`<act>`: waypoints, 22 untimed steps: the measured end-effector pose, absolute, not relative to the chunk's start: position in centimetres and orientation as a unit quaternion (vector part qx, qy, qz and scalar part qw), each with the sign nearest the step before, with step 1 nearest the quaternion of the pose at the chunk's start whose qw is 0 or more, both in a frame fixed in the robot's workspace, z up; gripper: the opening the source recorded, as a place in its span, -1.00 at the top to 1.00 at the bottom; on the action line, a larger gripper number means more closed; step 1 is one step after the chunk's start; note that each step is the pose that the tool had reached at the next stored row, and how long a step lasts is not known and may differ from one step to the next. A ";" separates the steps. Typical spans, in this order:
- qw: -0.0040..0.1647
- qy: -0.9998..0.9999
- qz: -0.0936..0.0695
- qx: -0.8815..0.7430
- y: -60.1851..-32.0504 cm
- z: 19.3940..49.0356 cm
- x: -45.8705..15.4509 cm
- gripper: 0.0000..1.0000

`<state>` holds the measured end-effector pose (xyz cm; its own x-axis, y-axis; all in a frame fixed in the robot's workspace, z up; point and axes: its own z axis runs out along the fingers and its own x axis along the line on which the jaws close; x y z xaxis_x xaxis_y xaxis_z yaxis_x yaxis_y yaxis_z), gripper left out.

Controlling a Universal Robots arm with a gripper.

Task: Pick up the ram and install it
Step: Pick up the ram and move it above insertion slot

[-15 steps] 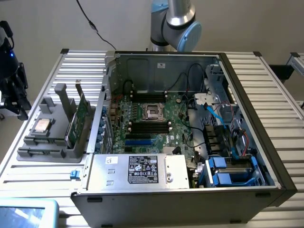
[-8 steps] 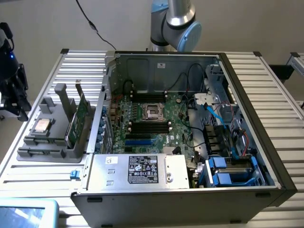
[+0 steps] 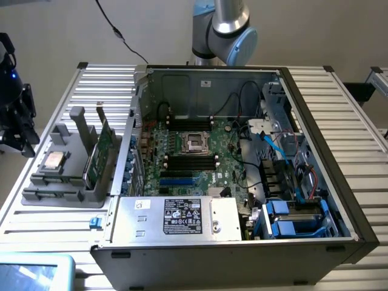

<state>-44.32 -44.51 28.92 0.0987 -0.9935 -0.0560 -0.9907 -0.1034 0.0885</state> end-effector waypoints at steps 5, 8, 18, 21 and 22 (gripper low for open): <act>0.013 -0.679 -0.051 0.732 -45.1 28.2 -44.3 0.27; 0.013 -0.680 -0.050 0.731 -46.0 27.7 -44.3 0.27; 0.013 -0.680 -0.051 0.731 -48.3 26.5 -42.7 0.27; 0.012 -0.680 -0.051 0.731 -48.3 26.1 -42.6 0.27; 0.012 -0.680 -0.051 0.731 -48.3 25.9 -42.6 0.27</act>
<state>-42.63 -48.27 25.92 0.0692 -0.9960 -0.0569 -0.9935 -0.0740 0.0870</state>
